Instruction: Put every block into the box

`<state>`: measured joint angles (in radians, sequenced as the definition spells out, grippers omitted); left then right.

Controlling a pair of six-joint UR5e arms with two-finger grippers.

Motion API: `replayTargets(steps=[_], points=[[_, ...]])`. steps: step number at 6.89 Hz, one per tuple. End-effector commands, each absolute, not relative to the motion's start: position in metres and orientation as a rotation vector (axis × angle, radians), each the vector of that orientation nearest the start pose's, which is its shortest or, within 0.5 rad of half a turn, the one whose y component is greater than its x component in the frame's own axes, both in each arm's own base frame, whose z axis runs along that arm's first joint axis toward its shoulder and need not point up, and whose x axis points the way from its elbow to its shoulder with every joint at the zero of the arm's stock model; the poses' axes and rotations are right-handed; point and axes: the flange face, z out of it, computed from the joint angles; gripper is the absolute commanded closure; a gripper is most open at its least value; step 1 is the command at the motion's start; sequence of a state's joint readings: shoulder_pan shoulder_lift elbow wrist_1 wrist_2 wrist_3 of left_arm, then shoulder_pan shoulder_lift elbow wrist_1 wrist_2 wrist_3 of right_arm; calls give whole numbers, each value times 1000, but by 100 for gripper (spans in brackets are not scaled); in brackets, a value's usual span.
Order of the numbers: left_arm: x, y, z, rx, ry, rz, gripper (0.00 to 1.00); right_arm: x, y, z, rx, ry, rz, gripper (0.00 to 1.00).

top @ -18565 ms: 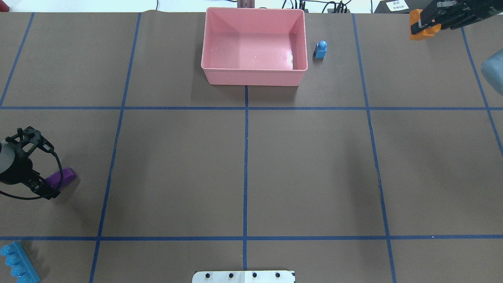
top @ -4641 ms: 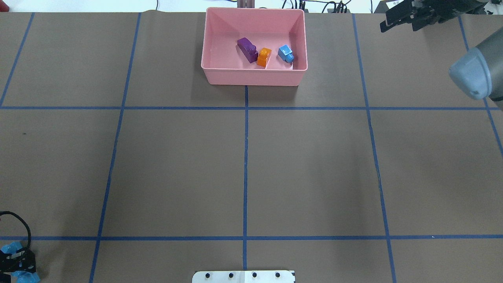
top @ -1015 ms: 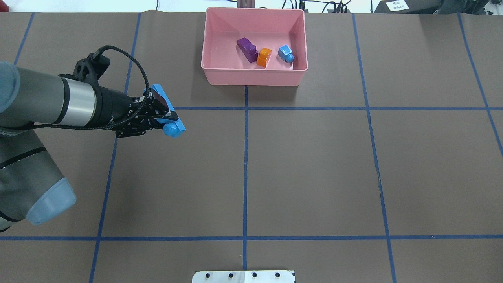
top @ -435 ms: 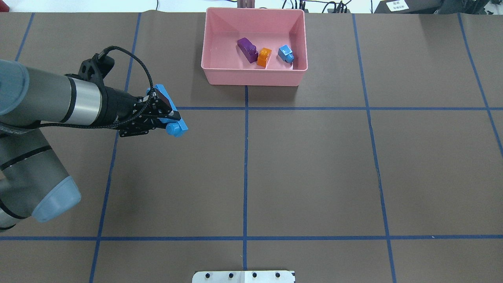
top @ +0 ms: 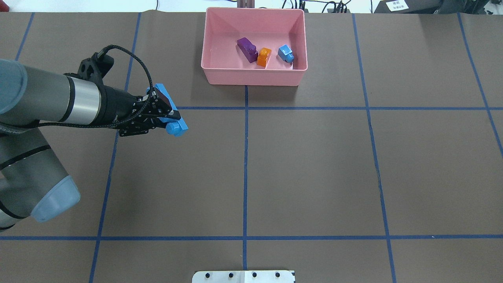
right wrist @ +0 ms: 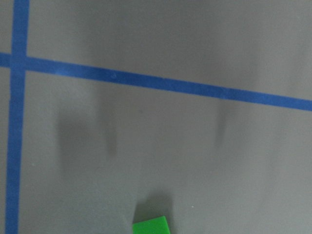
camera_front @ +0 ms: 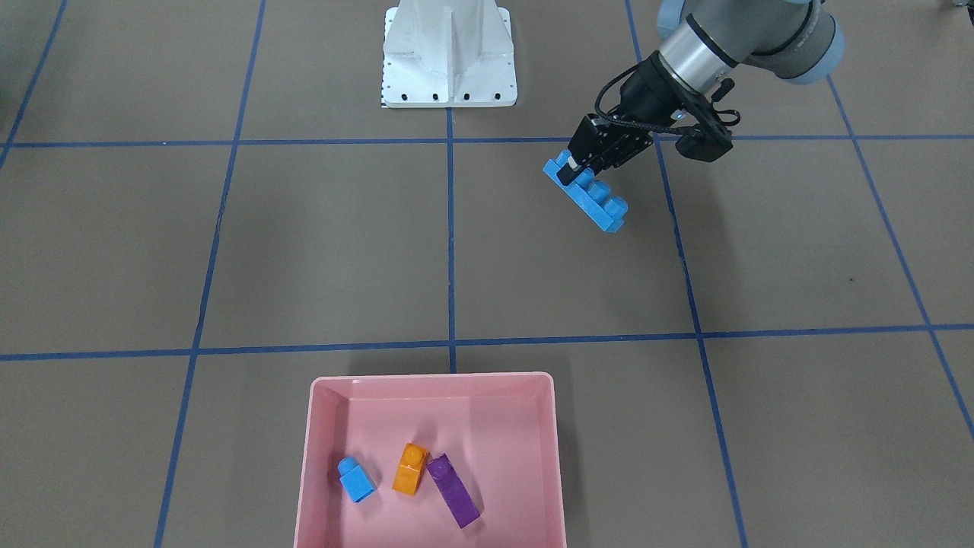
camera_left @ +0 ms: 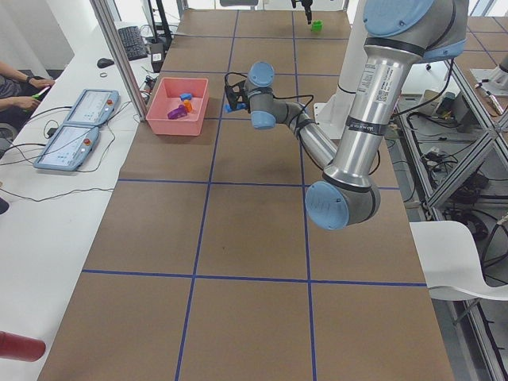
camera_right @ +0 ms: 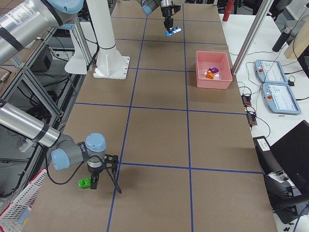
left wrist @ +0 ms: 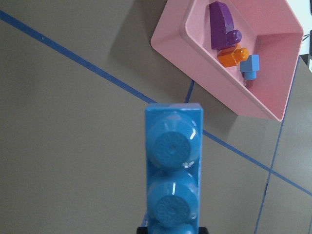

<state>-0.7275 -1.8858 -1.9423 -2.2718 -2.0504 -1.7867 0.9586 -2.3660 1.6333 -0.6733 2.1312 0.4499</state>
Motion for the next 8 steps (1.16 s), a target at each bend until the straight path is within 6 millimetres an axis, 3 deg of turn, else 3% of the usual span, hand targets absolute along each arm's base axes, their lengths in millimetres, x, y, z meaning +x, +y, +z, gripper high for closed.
replayTargets(steps=[1,3,6,8], points=[[343,-423,236,-43,1424,-453,100,13,-111,804,-147,-638,-236,0],[343,-423,239,-45,1421,-454,100,7,-114,798,-145,-692,-217,0],[343,-423,236,-41,1425,-450,100,10,-104,818,-194,-685,-235,0],[346,-424,235,-39,1424,-446,100,2,-106,821,-227,-725,-254,0]])
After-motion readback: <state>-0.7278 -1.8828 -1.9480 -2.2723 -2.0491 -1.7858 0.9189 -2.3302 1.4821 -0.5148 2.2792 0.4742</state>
